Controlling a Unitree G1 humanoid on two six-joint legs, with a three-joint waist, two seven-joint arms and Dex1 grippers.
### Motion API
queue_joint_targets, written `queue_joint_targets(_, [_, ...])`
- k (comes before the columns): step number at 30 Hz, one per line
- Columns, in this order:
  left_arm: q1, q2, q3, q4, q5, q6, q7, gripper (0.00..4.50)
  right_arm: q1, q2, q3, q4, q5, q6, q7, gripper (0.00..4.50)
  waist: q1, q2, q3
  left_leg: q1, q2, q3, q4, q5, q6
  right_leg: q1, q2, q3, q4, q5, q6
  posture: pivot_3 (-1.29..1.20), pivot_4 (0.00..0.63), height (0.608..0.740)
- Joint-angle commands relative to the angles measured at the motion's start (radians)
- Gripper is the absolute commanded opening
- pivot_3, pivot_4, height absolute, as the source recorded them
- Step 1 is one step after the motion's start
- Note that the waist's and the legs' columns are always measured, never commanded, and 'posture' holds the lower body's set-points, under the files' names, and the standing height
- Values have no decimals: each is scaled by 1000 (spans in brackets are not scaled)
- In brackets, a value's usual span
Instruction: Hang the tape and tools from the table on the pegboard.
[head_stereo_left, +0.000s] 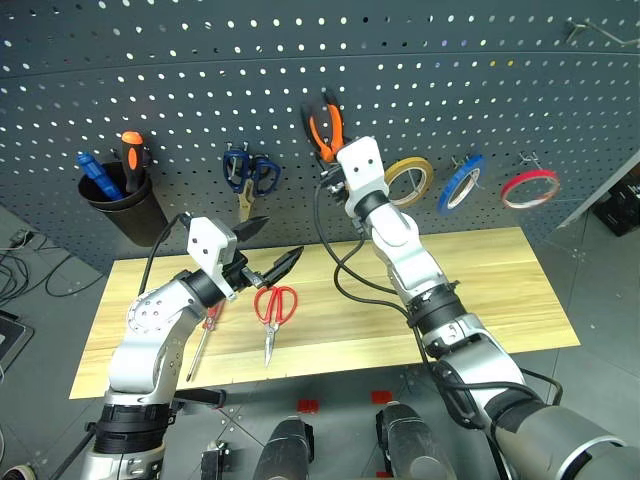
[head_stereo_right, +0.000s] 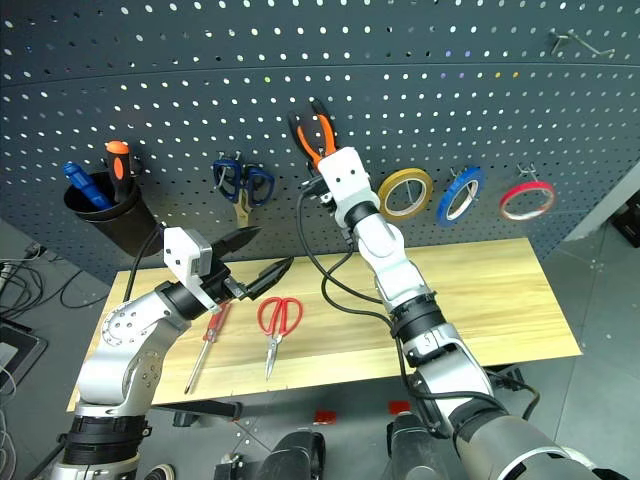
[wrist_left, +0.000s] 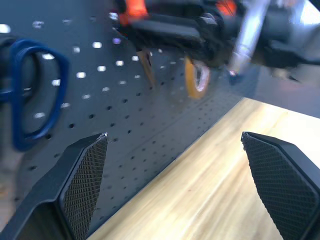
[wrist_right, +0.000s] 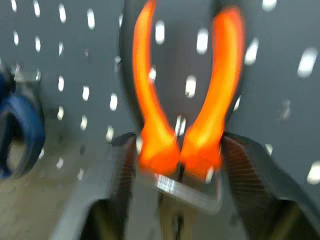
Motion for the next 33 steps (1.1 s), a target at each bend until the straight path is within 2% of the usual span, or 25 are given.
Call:
queue_joint_targets(1, [6, 1, 17, -3, 8, 73, 65, 4500, 54, -34, 3, -220, 53, 171, 100, 4336, 2, 0, 0, 0, 0, 0, 0, 0, 0, 0, 0, 0, 0, 0, 0, 11, 200, 740])
queue_joint_targets(2, [11, 2, 17, -6, 11, 86, 77, 4500, 75, -48, 8, -274, 61, 214, 125, 4449, 2, 0, 0, 0, 0, 0, 0, 0, 0, 0, 0, 0, 0, 0, 0, 11, 200, 740])
queue_joint_targets(7, [48, -12, 3, -31, -3, 174, 120, 4500, 189, -147, 44, -550, 152, 416, 299, 4449, 3, 0, 0, -1, 0, -1, 0, 0, 0, 0, 0, 0, 0, 0, 0, -2, 196, 740])
queue_joint_targets(12, [76, -76, -56, -33, 99, 314, 311, 4500, 347, -305, 123, -872, 311, 640, 499, 4449, 5, 0, 0, -1, 0, -2, 0, 0, 1, 0, 0, -1, -1, 0, 0, -17, 201, 740])
queue_joint_targets(16, [77, -143, -130, -40, 172, 496, 449, 4500, 435, -381, 146, -1018, 384, 772, 522, 4449, 8, -1, 0, -1, -1, -2, 1, -2, 4, 2, -1, -1, -1, 0, 0, -29, 208, 740])
queue_joint_targets(19, [88, -219, -145, -61, 175, 600, 521, 4500, 476, -439, 165, -1075, 407, 823, 540, 4449, 10, -1, 0, 0, -1, -3, 2, -3, 5, 3, -1, -2, -1, 0, 0, -42, 216, 740])
queue_joint_targets(25, [101, -276, -141, -69, 233, 689, 633, 4500, 486, -489, 193, -1103, 413, 845, 532, 4449, 7, -1, 0, 0, -1, -3, 1, -3, 5, 3, 0, -2, -1, 0, 0, -64, 225, 740])
queue_joint_targets(28, [108, -223, -119, -100, 230, 705, 599, 4500, 492, -502, 187, -1113, 419, 853, 529, 4449, 7, -1, 0, 0, -1, -3, 1, -3, 5, 3, 0, -2, -1, 0, 0, -79, 226, 740])
queue_joint_targets(33, [175, 41, -47, -117, 200, 617, 375, 4500, 511, -539, 150, -1133, 442, 872, 536, 4449, 1, -2, 0, 1, 0, -3, -1, -3, 4, 3, 0, -2, -2, 0, 0, -77, 228, 740])
